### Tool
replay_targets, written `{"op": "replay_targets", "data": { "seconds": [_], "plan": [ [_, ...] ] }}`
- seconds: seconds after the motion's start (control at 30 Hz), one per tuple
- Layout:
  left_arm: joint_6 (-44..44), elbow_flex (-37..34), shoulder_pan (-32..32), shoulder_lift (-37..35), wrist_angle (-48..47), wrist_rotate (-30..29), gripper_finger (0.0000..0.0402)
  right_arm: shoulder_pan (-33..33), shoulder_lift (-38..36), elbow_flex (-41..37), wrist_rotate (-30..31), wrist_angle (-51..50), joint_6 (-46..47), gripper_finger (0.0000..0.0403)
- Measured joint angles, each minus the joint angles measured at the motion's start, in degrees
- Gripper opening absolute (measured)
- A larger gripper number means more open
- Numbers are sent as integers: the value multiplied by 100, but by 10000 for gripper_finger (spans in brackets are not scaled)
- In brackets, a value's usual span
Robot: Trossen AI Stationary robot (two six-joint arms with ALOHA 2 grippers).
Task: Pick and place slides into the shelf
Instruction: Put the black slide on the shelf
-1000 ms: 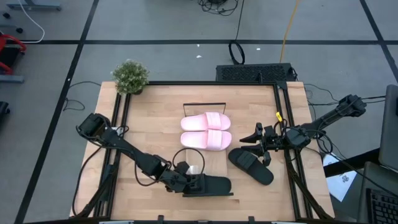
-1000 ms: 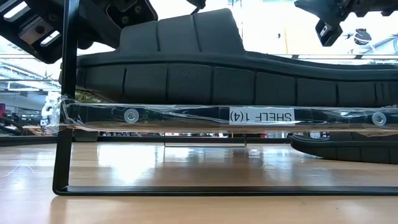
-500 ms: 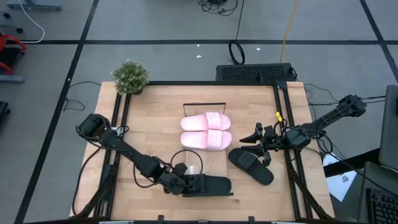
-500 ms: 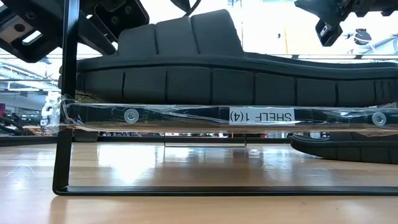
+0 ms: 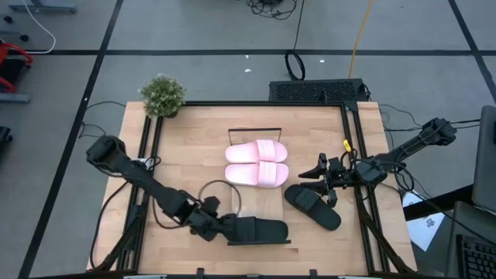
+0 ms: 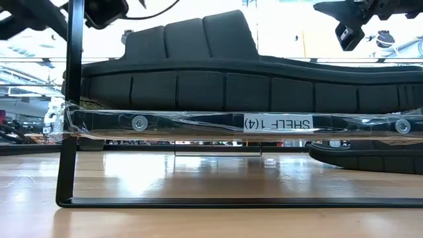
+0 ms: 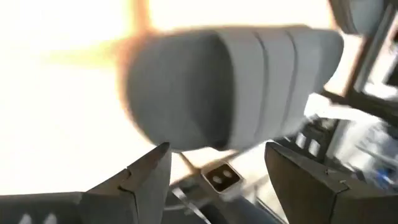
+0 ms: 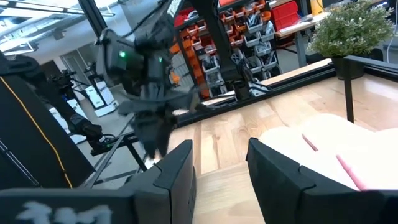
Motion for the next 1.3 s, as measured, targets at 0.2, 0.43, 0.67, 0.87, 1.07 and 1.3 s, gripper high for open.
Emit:
{"op": "replay_targets", "data": {
  "seconds": [0.2, 0.43, 0.67, 0.87, 1.07, 1.3],
  "plan": [
    [-277, -3, -196, -722, -1348, -353, 255, 0, -9, 0, -488, -246, 237, 141],
    [-405, -4, -250, -1041, -1826, -629, 255, 0, -213, 2, -2103, -2841, 1967, 141],
    [-266, -7, -223, -1030, -1993, -638, 255, 96, -259, -2, -2990, -4492, 3576, 141],
    [-249, -8, -212, -1030, -2024, -639, 255, 383, -273, 0, -3112, -4511, 4601, 141],
    [-193, -8, -212, -1028, -2060, -644, 255, 755, -271, -2, -2262, -4527, 5907, 141],
    [-134, -9, -212, -1026, -2078, -1065, 255, 1377, -271, 0, -802, -4503, 7416, 141]
  ]
}}
